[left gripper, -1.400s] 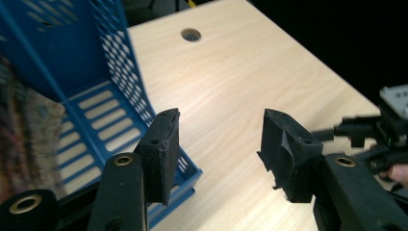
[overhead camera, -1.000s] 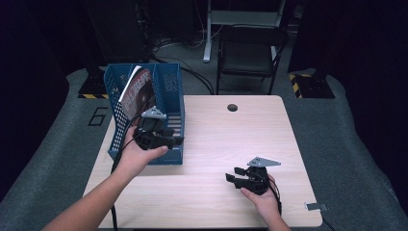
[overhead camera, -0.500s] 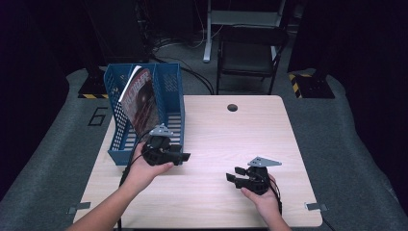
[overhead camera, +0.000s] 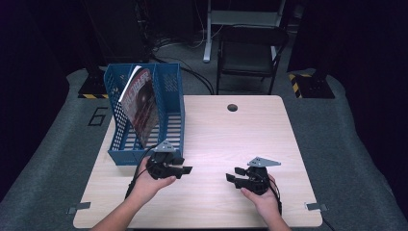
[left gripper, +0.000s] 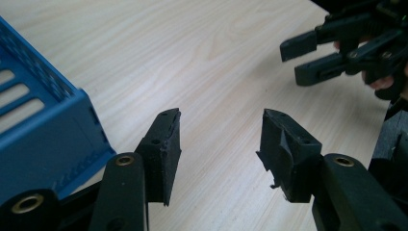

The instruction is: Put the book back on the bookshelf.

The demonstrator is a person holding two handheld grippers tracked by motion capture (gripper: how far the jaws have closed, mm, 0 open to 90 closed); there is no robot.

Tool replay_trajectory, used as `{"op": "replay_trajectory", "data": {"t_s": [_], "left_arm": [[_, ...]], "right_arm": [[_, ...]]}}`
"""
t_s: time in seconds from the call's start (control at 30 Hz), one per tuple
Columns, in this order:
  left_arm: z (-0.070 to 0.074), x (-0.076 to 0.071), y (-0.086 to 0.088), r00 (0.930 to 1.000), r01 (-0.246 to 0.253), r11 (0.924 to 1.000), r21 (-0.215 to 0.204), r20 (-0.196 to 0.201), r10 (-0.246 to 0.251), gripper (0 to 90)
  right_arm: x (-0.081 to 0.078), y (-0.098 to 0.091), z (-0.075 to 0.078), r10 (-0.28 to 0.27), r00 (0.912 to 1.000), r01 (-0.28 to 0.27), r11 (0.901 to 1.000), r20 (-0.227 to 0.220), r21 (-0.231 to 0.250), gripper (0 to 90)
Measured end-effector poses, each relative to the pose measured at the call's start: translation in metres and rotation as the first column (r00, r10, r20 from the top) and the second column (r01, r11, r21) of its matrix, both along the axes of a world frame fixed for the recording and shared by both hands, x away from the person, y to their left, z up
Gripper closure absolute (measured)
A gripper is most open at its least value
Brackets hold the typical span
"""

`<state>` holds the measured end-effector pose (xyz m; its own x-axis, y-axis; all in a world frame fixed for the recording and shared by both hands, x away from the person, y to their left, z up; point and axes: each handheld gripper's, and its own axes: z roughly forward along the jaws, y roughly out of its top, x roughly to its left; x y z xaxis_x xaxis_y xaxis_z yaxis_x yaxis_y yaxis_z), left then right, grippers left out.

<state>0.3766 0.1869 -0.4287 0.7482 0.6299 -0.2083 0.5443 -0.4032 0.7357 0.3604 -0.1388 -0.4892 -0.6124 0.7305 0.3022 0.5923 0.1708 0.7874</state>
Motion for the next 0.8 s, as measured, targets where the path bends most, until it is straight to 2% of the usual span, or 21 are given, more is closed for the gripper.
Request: {"op": "replay_trajectory", "data": {"t_s": [0.1, 0.2, 0.23, 0.33, 0.57, 0.73, 0.8], "left_arm": [[-0.014, -0.002, -0.003, 0.9999, -0.010, 0.9999, 0.013, -0.008, 0.010, 49.0], [-0.027, -0.003, -0.001, 0.9997, 0.006, 0.9996, 0.028, -0.026, -0.005, 49.2], [-0.029, -0.003, 0.000, 0.9998, 0.015, 0.9991, 0.040, -0.013, -0.014, 49.3], [-0.037, -0.004, 0.002, 0.9996, 0.027, 0.9979, 0.058, -0.009, -0.027, 49.3], [-0.052, -0.007, 0.006, 0.9992, 0.032, 0.9984, 0.046, -0.027, -0.030, 49.3], [-0.063, -0.009, 0.008, 0.9999, 0.012, 0.9989, 0.045, -0.005, -0.012, 49.1], [-0.068, -0.009, 0.007, 0.9999, 0.006, 0.9985, 0.055, -0.013, -0.005, 49.1]], "right_arm": [[0.000, 0.000, 0.000, 0.002, 1.0000, -0.002, 1.0000, 0.004, -0.001, 47.5], [0.000, -0.001, 0.000, -0.004, 1.0000, 0.004, 1.0000, -0.001, 0.002, 47.5], [0.000, -0.001, 0.001, -0.007, 1.0000, 0.008, 1.0000, -0.004, 0.003, 47.5], [0.000, -0.001, 0.000, -0.002, 1.0000, 0.002, 1.0000, 0.004, 0.001, 47.5], [0.001, -0.001, -0.001, 0.000, 1.0000, 0.000, 1.0000, 0.003, -0.003, 47.5], [0.001, 0.000, -0.002, -0.001, 1.0000, 0.001, 1.0000, -0.003, -0.006, 47.5], [0.001, 0.000, -0.003, 0.002, 1.0000, -0.002, 0.9999, -0.003, -0.013, 47.5]]}}
